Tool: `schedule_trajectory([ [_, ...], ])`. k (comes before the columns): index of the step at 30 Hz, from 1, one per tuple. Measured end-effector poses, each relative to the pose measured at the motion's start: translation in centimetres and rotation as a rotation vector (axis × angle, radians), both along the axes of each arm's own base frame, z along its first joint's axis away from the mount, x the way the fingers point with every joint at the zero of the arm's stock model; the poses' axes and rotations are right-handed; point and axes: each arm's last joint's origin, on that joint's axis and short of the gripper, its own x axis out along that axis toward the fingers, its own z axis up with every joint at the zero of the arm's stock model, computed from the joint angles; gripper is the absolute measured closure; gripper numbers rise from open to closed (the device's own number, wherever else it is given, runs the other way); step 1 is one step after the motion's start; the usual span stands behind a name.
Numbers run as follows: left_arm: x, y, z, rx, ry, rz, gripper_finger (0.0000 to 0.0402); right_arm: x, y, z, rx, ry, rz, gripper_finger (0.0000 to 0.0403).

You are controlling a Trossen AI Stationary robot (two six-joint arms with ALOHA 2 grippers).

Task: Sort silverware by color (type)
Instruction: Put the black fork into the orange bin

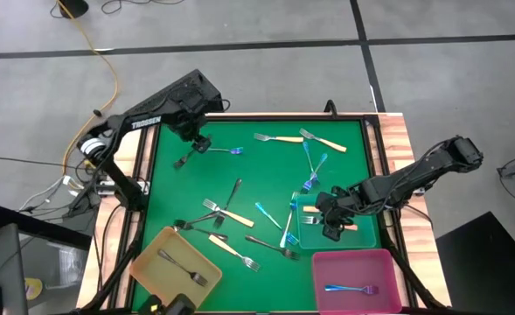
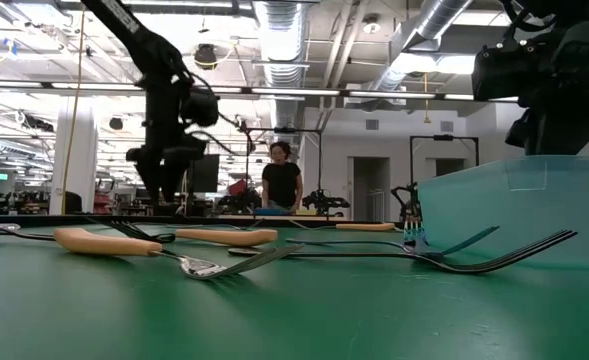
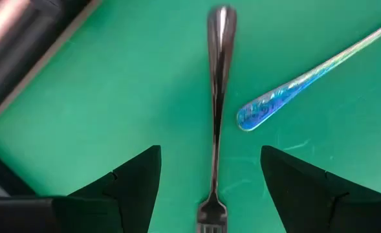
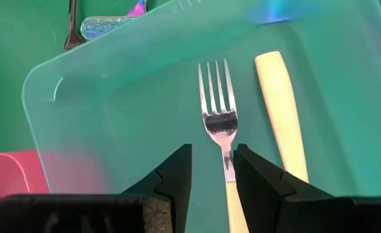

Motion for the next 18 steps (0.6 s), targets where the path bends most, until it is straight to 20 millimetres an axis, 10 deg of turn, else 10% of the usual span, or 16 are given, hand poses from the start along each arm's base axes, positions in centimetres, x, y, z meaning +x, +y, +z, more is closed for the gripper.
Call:
schedule_trajectory([
  [18,-1.0,-1.2,-4.8,-0.106,0.053,-0.019,0.0154,0.1,0.0,0.1,-0.019,-0.023,-0.019,0.0266],
])
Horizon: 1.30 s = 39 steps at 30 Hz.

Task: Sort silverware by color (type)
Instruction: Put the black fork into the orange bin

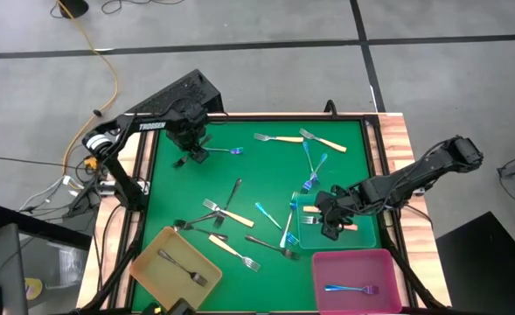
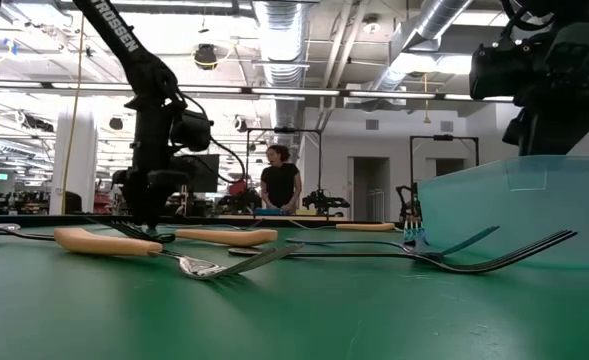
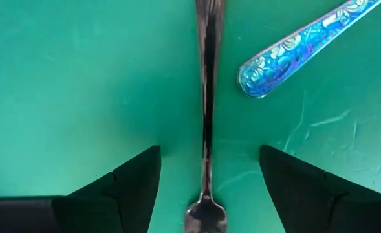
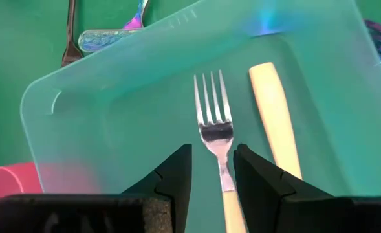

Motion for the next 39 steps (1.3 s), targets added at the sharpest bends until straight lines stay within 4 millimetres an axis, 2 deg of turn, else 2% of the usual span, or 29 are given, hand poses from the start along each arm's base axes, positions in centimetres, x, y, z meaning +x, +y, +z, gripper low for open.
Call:
schedule_trajectory([
  [3,-0.2,-0.2,-0.4,-0.006,0.002,0.008,0.0172,0.0,0.0,0.0,-0.016,-0.005,-0.008,0.0266],
  [5,-0.2,-0.3,-0.4,-0.012,-0.003,0.018,0.0198,0.0,-0.1,0.0,-0.018,-0.006,-0.011,0.0266],
  [15,-0.2,-0.3,-0.5,-0.005,0.011,0.026,0.0385,0.1,-0.1,0.0,-0.016,-0.008,-0.014,0.0266],
  [20,-0.2,-0.4,-0.5,-0.009,0.005,0.025,0.0398,0.2,-0.1,0.1,-0.011,-0.022,-0.015,0.0266],
  [24,-0.1,-0.8,0.5,0.003,-0.030,0.016,0.0400,0.5,0.0,0.3,-0.004,-0.060,-0.019,0.0266],
  [28,0.1,-1.3,3.4,0.053,-0.159,0.013,0.0401,0.8,-0.1,0.4,-0.016,-0.093,-0.037,0.0266],
  [32,-0.7,-2.3,6.4,0.106,-0.272,0.040,0.0401,1.2,-0.7,0.7,-0.005,-0.131,-0.070,0.0266],
  [39,-1.6,-4.5,13.0,0.266,-0.681,0.076,0.0401,2.6,-2.4,1.4,0.014,-0.247,-0.143,0.0266],
])
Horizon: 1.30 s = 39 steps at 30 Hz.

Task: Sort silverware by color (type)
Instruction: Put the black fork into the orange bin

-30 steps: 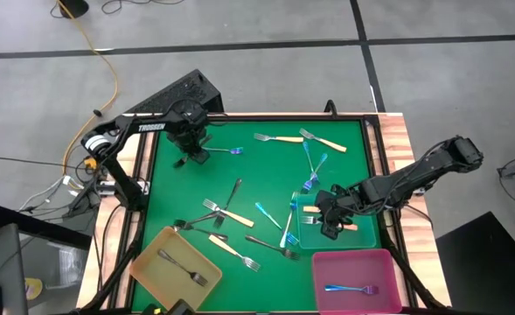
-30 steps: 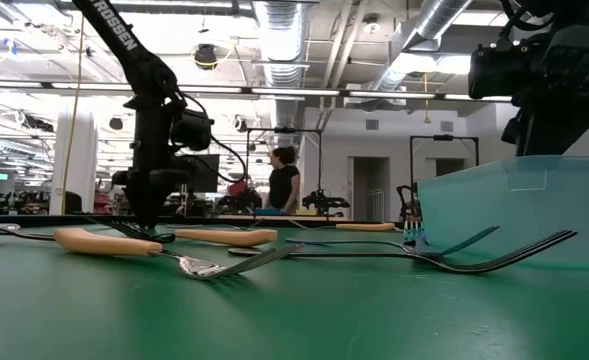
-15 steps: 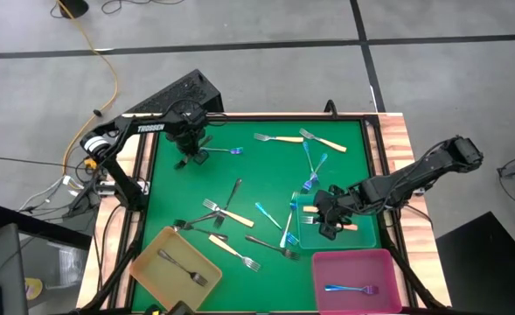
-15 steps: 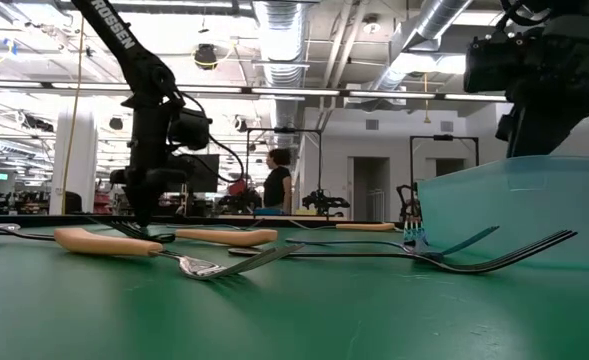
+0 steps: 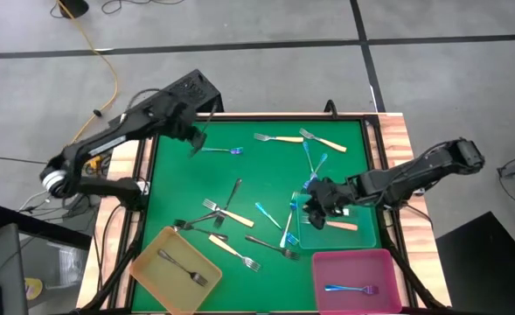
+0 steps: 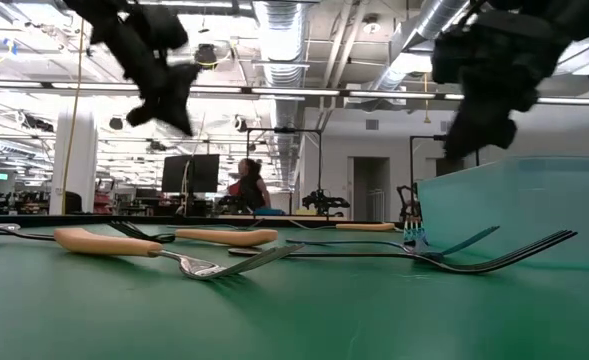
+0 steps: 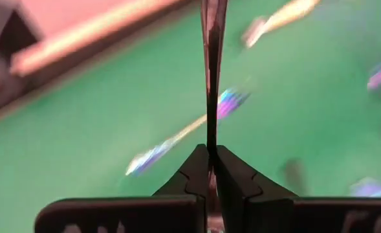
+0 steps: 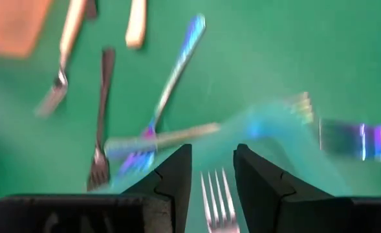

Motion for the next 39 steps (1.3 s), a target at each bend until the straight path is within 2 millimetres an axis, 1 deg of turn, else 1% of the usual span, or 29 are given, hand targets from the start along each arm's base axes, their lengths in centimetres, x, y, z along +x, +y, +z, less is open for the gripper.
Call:
schedule_trajectory([
  [3,0.0,-1.1,2.5,0.090,-0.172,-0.029,0.0401,0.7,-0.8,0.5,-0.013,-0.075,-0.008,0.0266],
  [6,0.5,-2.2,4.6,0.180,-0.331,-0.072,0.0401,1.5,-1.9,1.3,-0.037,-0.177,-0.025,0.0266],
  [10,1.6,-3.3,6.1,0.249,-0.459,-0.143,0.0401,2.6,-3.7,2.9,-0.076,-0.369,-0.066,0.0266],
  [14,2.7,-4.5,6.8,0.287,-0.547,-0.214,0.0401,3.4,-5.3,5.0,-0.126,-0.599,-0.106,0.0266],
  [16,3.3,-5.1,6.8,0.302,-0.597,-0.239,0.0401,3.5,-5.9,6.1,-0.159,-0.709,-0.120,0.0266],
  [19,4.0,-6.0,6.3,0.316,-0.661,-0.278,0.0401,3.6,-6.5,7.6,-0.219,-0.855,-0.131,0.0266],
  [22,4.9,-6.9,5.5,0.336,-0.725,-0.324,0.0401,3.6,-6.9,8.9,-0.259,-0.919,-0.140,0.0263],
  [26,6.0,-7.9,4.2,0.319,-0.806,-0.361,0.0401,4.4,-7.2,10.6,-0.308,-0.903,-0.128,0.0242],
  [28,6.4,-8.3,3.9,0.321,-0.834,-0.383,0.0401,5.1,-7.3,11.0,-0.329,-0.867,-0.114,0.0224],
  [34,7.7,-9.7,3.2,0.290,-0.821,-0.435,0.0402,8.2,-7.6,11.9,-0.331,-0.833,-0.084,0.0167],
  [39,8.0,-11.0,3.3,0.305,-0.834,-0.471,0.0401,11.1,-7.9,11.9,-0.290,-0.820,0.010,0.0155],
])
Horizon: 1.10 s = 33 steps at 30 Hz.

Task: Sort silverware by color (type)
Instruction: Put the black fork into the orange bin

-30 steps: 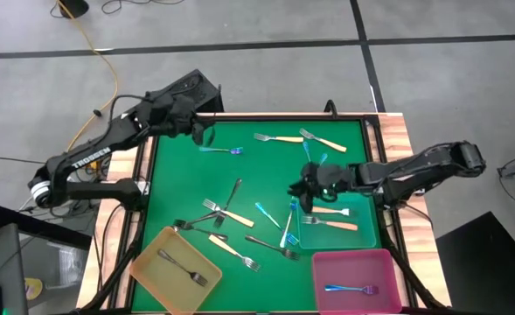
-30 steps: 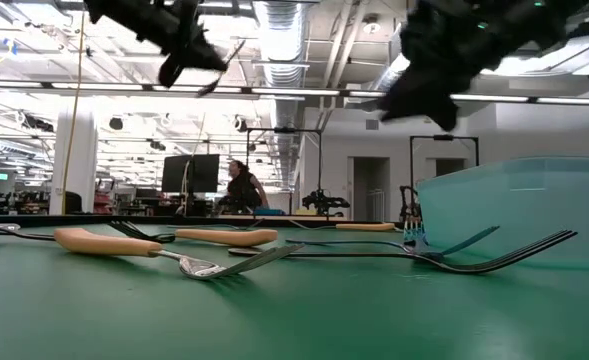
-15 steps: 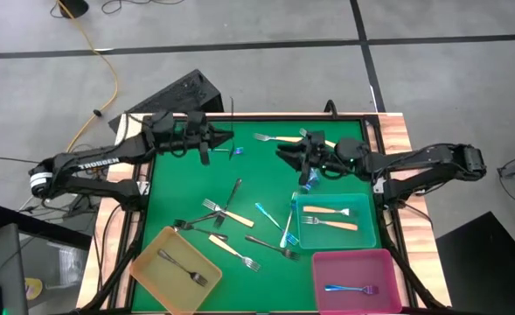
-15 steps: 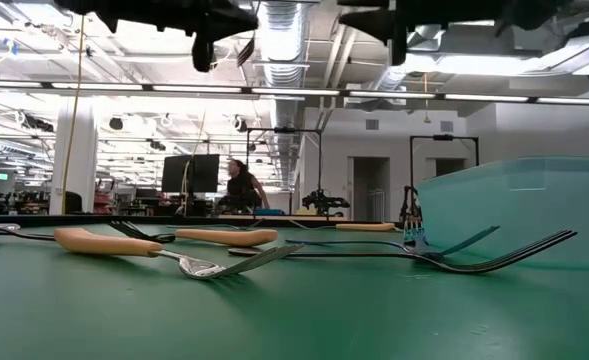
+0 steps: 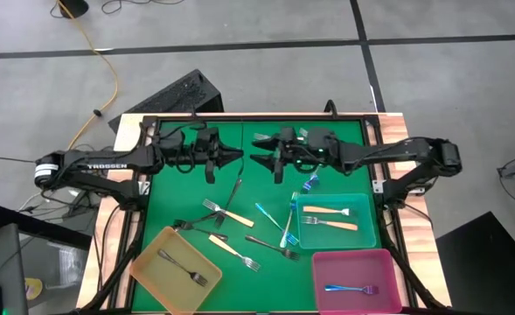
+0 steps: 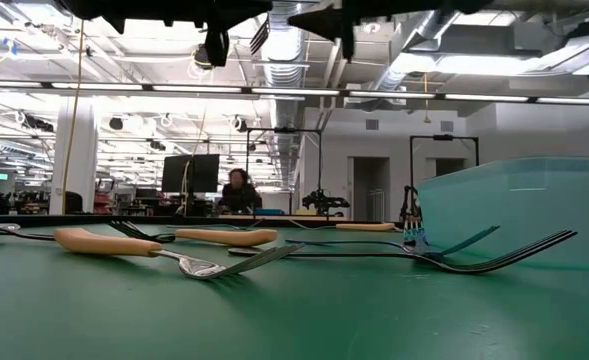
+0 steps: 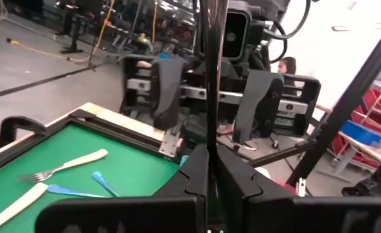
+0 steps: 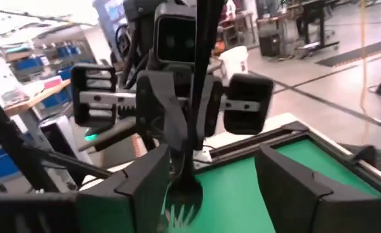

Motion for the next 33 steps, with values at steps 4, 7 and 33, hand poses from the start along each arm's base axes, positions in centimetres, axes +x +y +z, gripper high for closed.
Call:
schedule_trajectory([
  [4,0.2,-0.8,0.1,0.003,-0.006,-0.027,0.0401,1.8,-0.1,0.7,-0.026,-0.018,0.031,0.0154],
  [7,0.3,-1.4,0.1,0.014,-0.007,-0.027,0.0401,2.7,0.1,1.1,-0.027,-0.029,0.079,0.0154],
  [33,0.4,-2.6,0.0,0.008,-0.002,-0.013,0.0400,3.4,1.5,1.5,-0.061,0.038,0.143,0.0374],
])
